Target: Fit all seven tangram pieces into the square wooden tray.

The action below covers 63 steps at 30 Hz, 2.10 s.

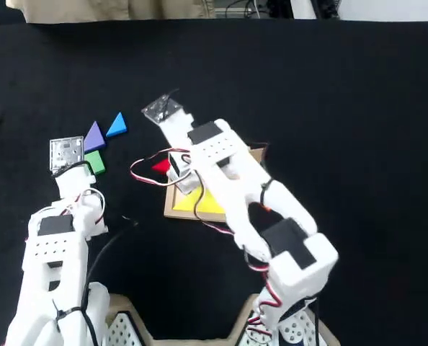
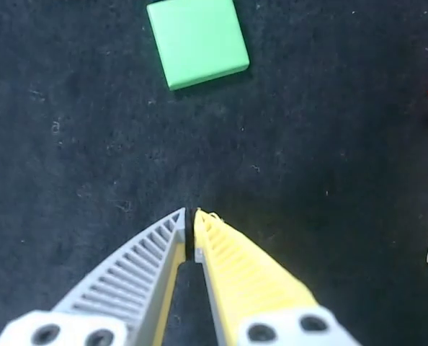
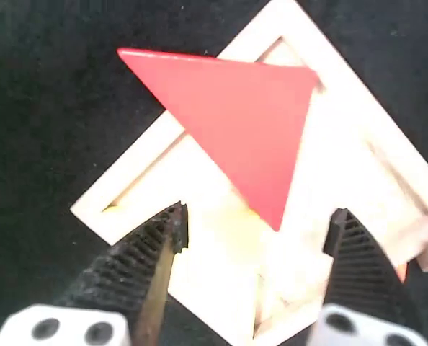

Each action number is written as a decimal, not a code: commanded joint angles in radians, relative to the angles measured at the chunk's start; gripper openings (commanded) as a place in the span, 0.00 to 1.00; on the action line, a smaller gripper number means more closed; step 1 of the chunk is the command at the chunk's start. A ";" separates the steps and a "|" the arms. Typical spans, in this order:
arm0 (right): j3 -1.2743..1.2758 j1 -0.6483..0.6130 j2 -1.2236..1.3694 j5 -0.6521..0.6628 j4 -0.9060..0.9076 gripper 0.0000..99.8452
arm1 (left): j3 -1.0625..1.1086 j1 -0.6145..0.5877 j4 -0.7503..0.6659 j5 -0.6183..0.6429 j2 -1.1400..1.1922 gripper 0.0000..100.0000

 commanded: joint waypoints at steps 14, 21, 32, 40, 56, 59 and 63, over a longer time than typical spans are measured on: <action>-0.232 0.089 0.249 0.107 -0.023 0.29 | -0.002 -0.001 -0.020 0.006 -0.012 0.03; -0.246 0.115 0.265 0.114 -0.023 0.15 | -0.002 -0.001 -0.021 0.006 -0.012 0.03; -0.246 0.117 0.265 0.115 0.000 0.14 | 0.007 0.036 -0.025 0.000 -0.012 0.03; -0.254 0.114 0.255 0.117 0.069 0.14 | 0.010 0.035 -0.048 0.000 -0.012 0.03; -0.203 0.107 0.179 0.150 0.077 0.05 | 0.027 0.035 -0.078 0.000 -0.014 0.03; -0.202 0.107 0.153 0.150 0.083 0.05 | 0.027 0.035 -0.078 0.000 -0.014 0.03; -0.191 0.107 0.105 0.150 0.121 0.05 | 0.027 0.035 -0.078 0.000 -0.014 0.03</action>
